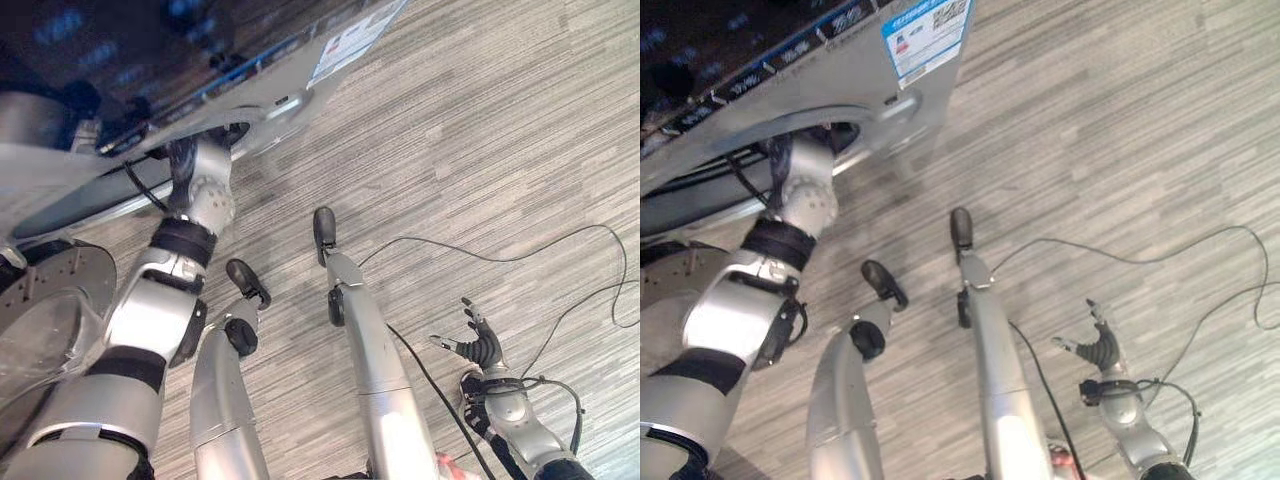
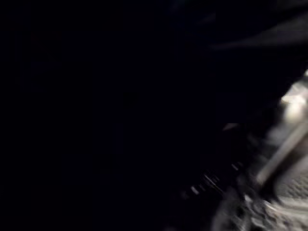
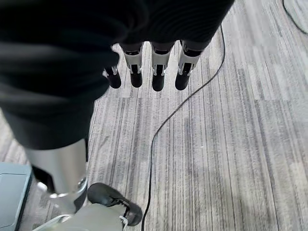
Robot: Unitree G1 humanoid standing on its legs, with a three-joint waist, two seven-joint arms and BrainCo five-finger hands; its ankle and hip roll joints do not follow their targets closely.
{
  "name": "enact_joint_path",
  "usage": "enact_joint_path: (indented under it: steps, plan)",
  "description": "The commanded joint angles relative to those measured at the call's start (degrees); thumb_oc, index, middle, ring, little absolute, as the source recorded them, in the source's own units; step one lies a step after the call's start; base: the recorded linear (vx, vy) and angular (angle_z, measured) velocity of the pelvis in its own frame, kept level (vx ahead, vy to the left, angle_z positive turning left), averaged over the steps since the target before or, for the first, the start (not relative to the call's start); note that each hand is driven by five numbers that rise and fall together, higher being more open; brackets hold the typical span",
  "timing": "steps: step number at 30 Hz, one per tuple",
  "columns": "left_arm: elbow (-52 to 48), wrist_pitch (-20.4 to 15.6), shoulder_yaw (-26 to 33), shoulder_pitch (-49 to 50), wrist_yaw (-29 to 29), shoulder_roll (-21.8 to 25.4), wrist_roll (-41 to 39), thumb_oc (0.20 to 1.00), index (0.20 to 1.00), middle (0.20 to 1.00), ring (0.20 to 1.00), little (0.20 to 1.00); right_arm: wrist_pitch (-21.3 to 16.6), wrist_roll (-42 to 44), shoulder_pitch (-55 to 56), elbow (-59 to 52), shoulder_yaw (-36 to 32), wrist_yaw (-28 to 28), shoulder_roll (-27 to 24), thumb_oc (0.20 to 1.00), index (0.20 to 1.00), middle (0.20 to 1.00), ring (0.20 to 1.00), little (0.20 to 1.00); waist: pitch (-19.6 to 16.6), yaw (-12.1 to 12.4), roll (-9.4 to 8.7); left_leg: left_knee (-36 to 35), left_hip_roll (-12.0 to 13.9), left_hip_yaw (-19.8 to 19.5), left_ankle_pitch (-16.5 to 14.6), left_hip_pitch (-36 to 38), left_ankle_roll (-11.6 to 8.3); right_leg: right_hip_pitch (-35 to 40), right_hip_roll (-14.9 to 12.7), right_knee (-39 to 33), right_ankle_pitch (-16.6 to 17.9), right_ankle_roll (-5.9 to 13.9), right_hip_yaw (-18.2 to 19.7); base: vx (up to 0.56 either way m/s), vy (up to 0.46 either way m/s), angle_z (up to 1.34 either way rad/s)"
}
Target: Grab the laundry basket,head to the washer,open it,put in the laundry and shut it.
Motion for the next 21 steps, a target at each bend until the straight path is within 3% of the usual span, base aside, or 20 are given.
enact_joint_path:
  steps: [1, 6, 10, 12, 21]
  plan:
    - [1.56, -3.21, 4.12, 1.16, 2.63, -1.57, 4.20, 0.200, 0.200, 0.200, 0.200, 0.200, -1.90, 2.44, 4.89, -0.14, 0.35, -0.68, -2.71, 1.000, 1.000, 1.000, 1.000, 1.000, -0.44, -1.13, 2.15, 6.13, 4.71, -5.62, 1.23, -2.65, -5.40, 0.86, 2.95, 1.37, -1.23, 2.39, -1.83, 0.04, -0.036, -0.12]
    - [4.69, -3.54, 8.74, 2.31, 3.25, -1.67, 0.18, 0.200, 0.200, 0.200, 0.200, 0.200, -2.07, 2.28, 4.22, -0.19, 1.33, -1.06, -2.66, 1.000, 1.000, 1.000, 1.000, 1.000, -1.82, -1.39, 1.43, 11.83, 6.63, -7.23, -1.50, -5.04, -4.97, -1.69, 3.38, 6.64, -3.06, 1.86, -2.67, 0.05, -0.002, -0.06]
    - [4.51, -3.05, 7.27, 1.90, 2.29, 0.32, 0.95, 0.200, 0.200, 0.200, 0.200, 0.200, -2.23, 2.11, 5.41, -2.34, 1.09, -0.23, -3.61, 1.000, 1.000, 1.000, 1.000, 1.000, -2.55, -1.55, 1.58, 10.54, 5.99, -7.20, -1.04, -5.25, -5.13, -1.85, 2.93, 5.15, -2.54, 1.95, -3.28, 0.00, 0.000, 0.00]
    - [5.26, -2.99, 7.57, 2.12, 2.92, 0.40, 1.61, 1.000, 1.000, 1.000, 1.000, 1.000, -2.18, 2.01, 5.74, -2.73, 1.03, -0.32, -3.63, 1.000, 1.000, 1.000, 1.000, 1.000, -2.57, -1.24, 1.75, 9.52, 5.42, -6.97, -0.54, -5.11, -5.15, -1.75, 2.67, 4.54, -2.27, 2.08, -3.20, 0.00, 0.000, 0.00]
    - [10.41, 1.76, 8.78, 9.56, 0.42, -2.60, 5.60, 1.000, 1.000, 1.000, 1.000, 1.000, -1.89, 0.12, 4.06, 0.00, 2.34, -0.75, -2.81, 1.000, 1.000, 1.000, 1.000, 1.000, -2.72, -0.35, 2.42, 0.25, 3.68, -5.35, 3.00, -0.15, -5.18, 1.47, 1.15, -0.80, -0.21, 2.98, -2.54, -0.01, 0.017, 0.04]
